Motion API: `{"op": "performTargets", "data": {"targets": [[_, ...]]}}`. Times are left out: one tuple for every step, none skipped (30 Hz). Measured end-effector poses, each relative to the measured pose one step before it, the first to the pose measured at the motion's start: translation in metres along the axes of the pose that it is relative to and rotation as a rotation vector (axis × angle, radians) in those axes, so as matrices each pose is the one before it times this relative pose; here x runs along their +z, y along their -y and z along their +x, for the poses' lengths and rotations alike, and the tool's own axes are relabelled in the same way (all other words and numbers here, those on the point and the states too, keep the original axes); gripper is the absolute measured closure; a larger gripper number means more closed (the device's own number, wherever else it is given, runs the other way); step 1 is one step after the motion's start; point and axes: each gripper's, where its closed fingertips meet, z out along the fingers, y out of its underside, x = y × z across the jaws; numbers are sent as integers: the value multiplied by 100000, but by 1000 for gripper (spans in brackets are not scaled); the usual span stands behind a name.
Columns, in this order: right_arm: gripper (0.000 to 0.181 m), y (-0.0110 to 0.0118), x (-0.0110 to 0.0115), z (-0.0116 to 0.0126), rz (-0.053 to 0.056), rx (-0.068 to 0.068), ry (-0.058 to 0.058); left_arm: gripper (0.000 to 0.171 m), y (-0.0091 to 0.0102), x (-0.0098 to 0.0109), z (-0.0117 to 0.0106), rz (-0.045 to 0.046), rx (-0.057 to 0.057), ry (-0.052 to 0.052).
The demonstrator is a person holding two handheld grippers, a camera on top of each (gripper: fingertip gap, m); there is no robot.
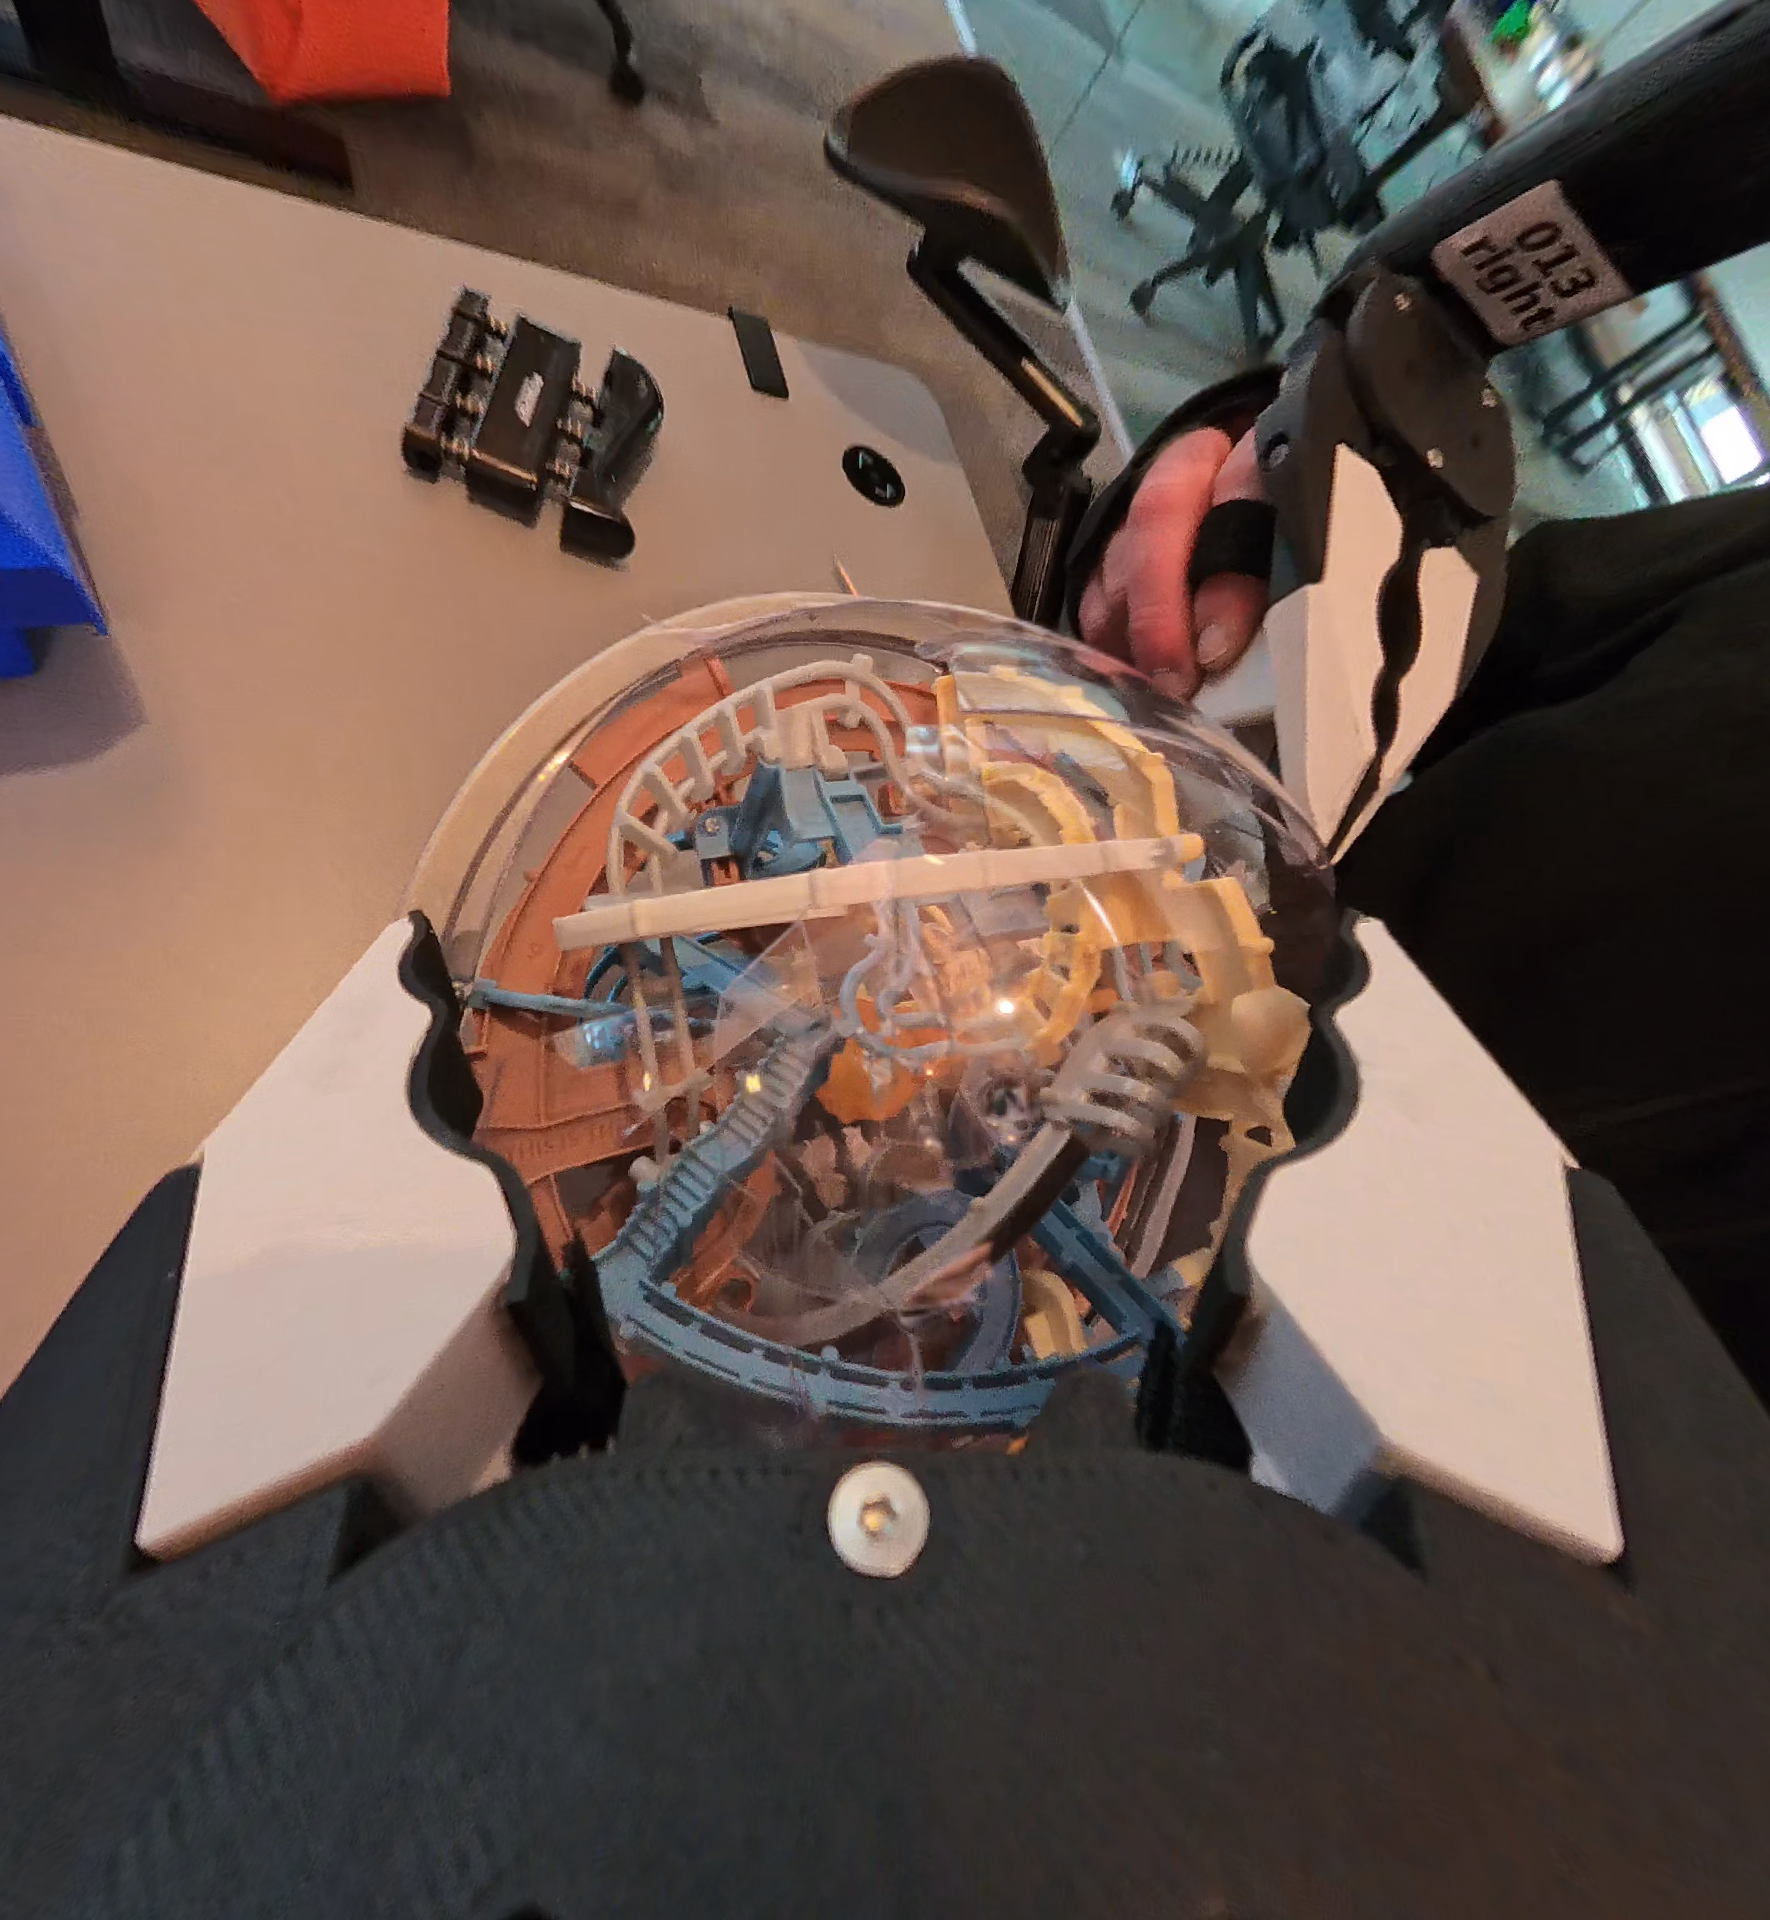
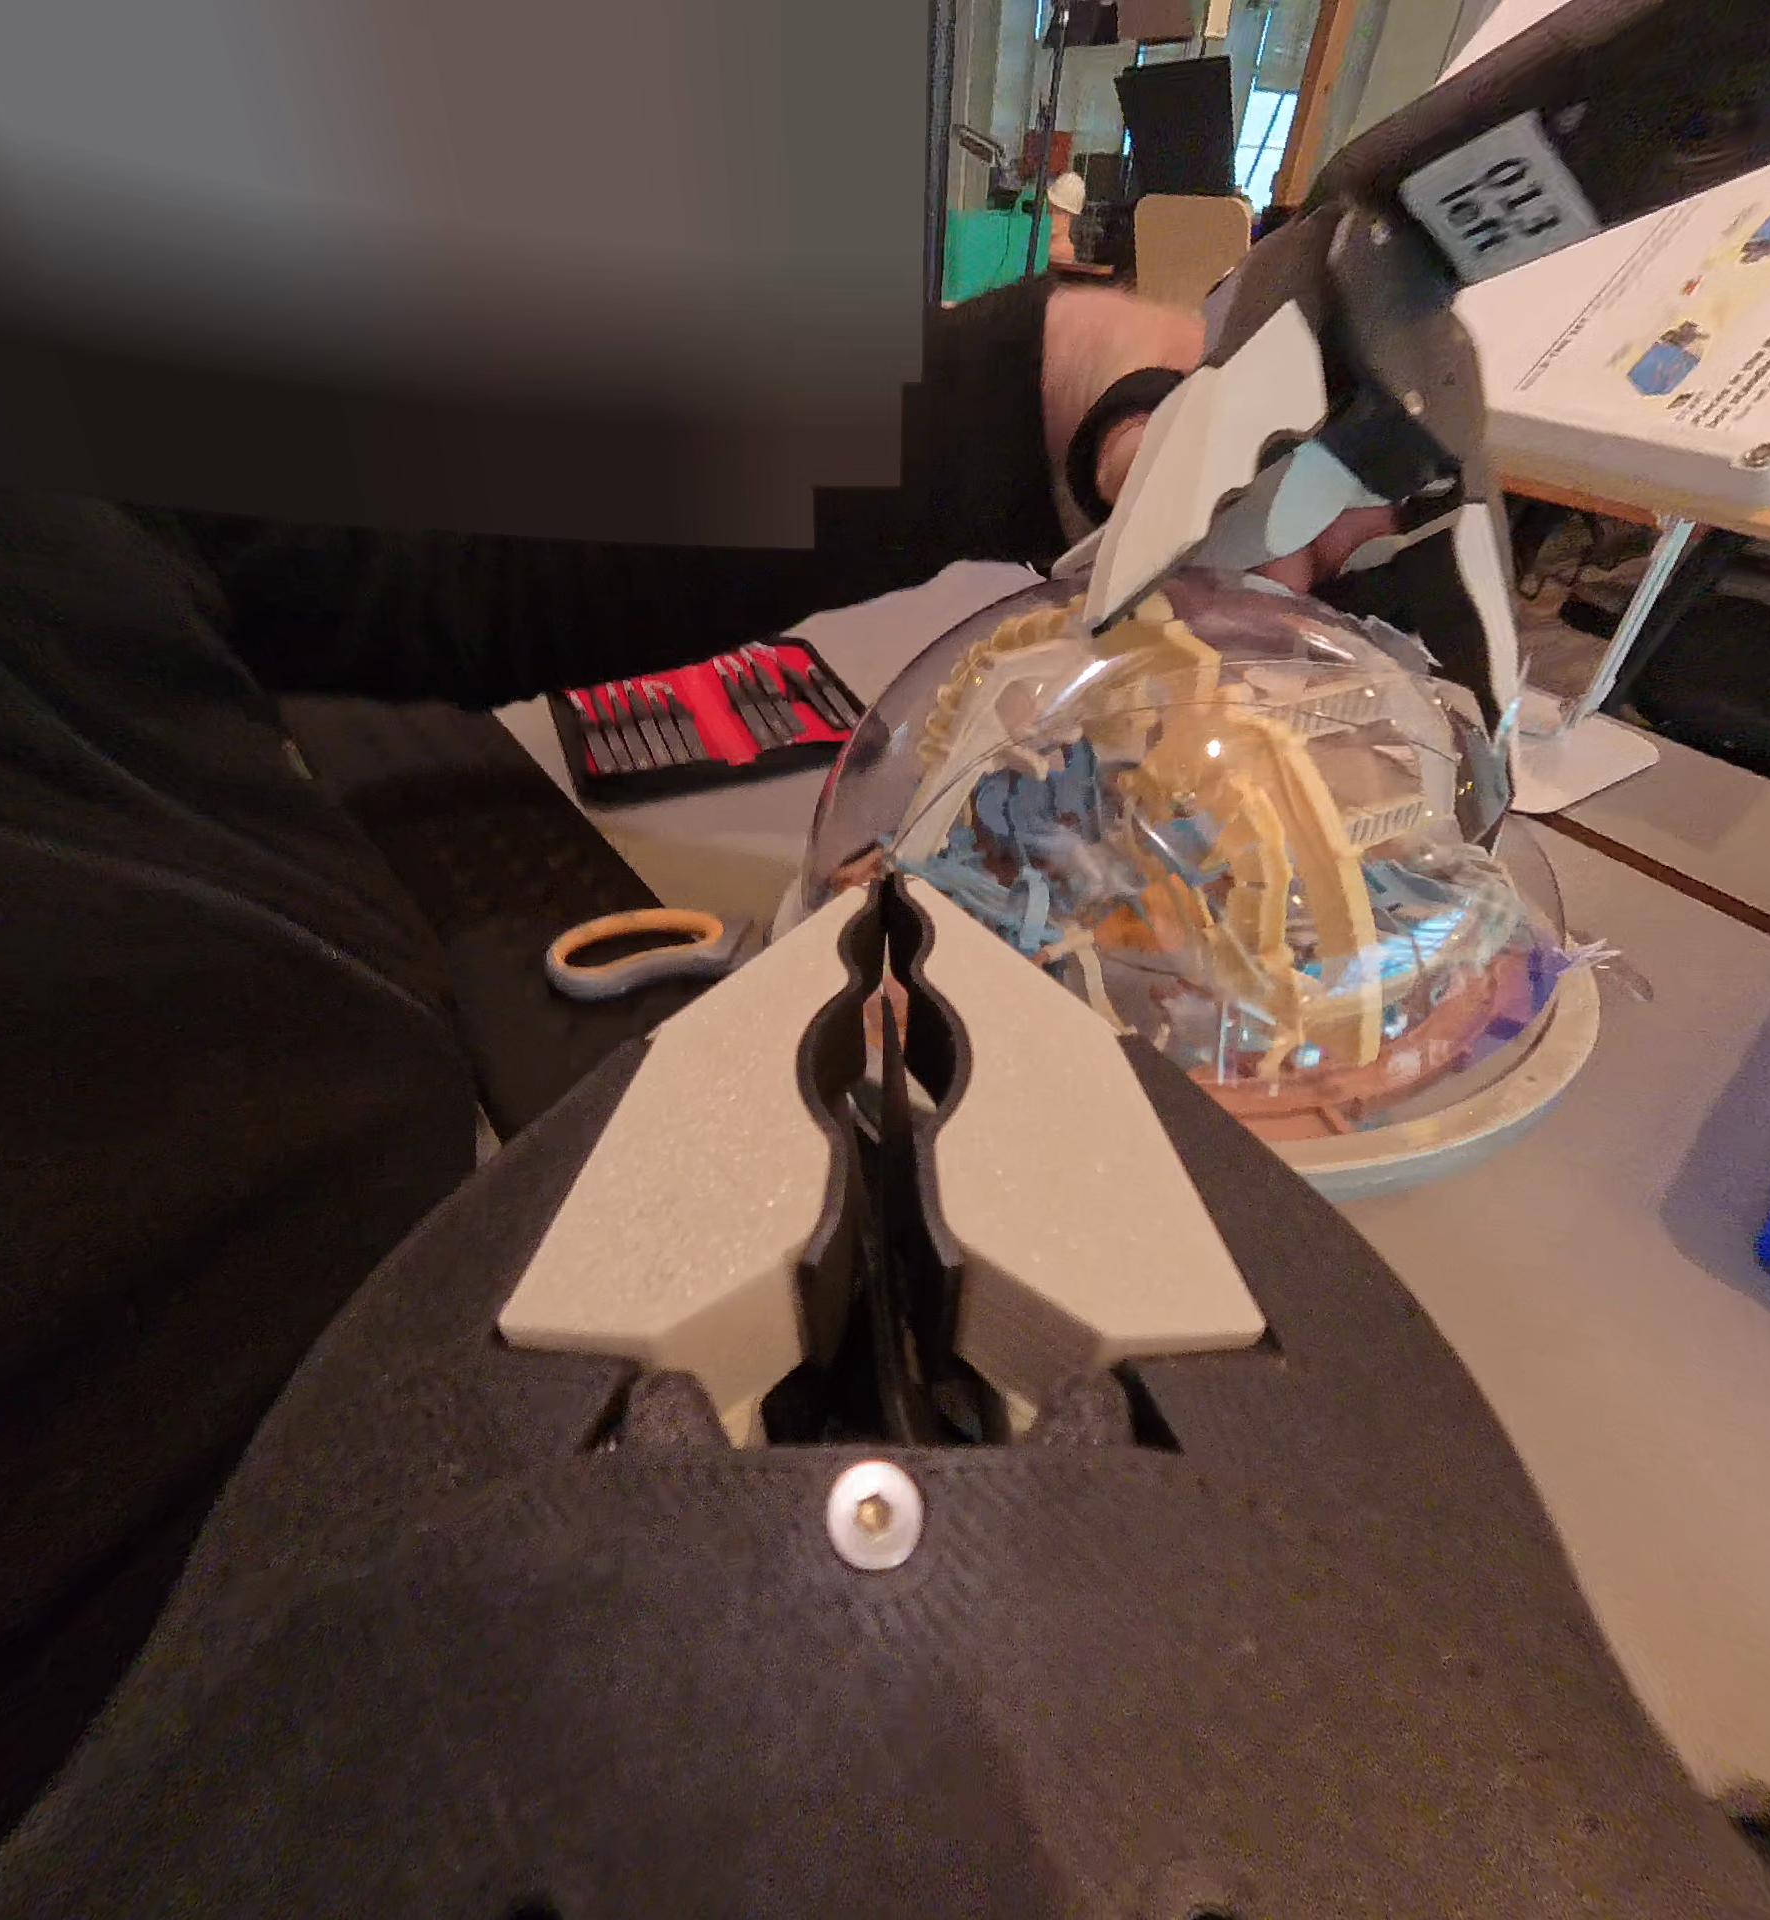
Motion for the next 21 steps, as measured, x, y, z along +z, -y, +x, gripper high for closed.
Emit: {"op": "performTargets", "data": {"targets": [[181,366,169,357,1195,2534,916,17,-9,-364,-42,2937,796,66],[181,503,123,158,2355,2255,1728,19,102,-394,-39,2846,2302,1545],[181,337,125,147,1309,2108,1468,19,541,-527,-164,4698,2891,3821],[181,78,123,399,34,2110,-141,25,497,-556,19,3689,2094,3370],[181,119,98,286,858,2508,738,26,286,-537,-129,1346,2932,5122],[181,319,-3,91,2547,2961,1972,27,433,-587,-273,1584,5441,7940],[181,386,-94,185,2876,2455,1118,28,500,-580,360,1762,5635,4557],[181,287,-152,302,2109,1810,227,34,602,-571,331,1921,4510,5008],[181,272,-146,334,2182,1759,69,37,401,-410,189,381,6119,7369],[181,223,-117,387,2228,2708,236,42,60,-141,1110,-1820,7402,2624],[181,145,-78,365,2266,3922,802,50,368,14,1248,-238,7874,3358],[181,340,-117,277,3663,4246,1284,57,620,129,1345,1207,7047,3490],[181,452,-158,210,4150,3673,1064,64,580,253,1669,1197,4869,914],[181,268,-98,271,2600,2630,241,73,265,386,1619,-99,4886,1089],[181,153,-67,258,1825,1761,174,80,254,464,1283,459,4022,2757],[181,127,-43,221,1849,2010,631,87,-42,487,1491,-1063,2446,-305],[181,38,-23,332,1530,2807,441,89,25,454,1011,-742,2991,1859],[181,0,-22,331,1417,3192,387,101,163,328,319,80,4290,5414],[181,88,-18,186,1852,2633,672,111,-202,356,-60,-2341,4371,6595],[181,100,-1,84,1521,1753,472,117,-95,257,-211,-1633,5974,7233],[181,43,38,45,718,1193,88,122,-111,200,-322,-1754,5913,7068]]}}
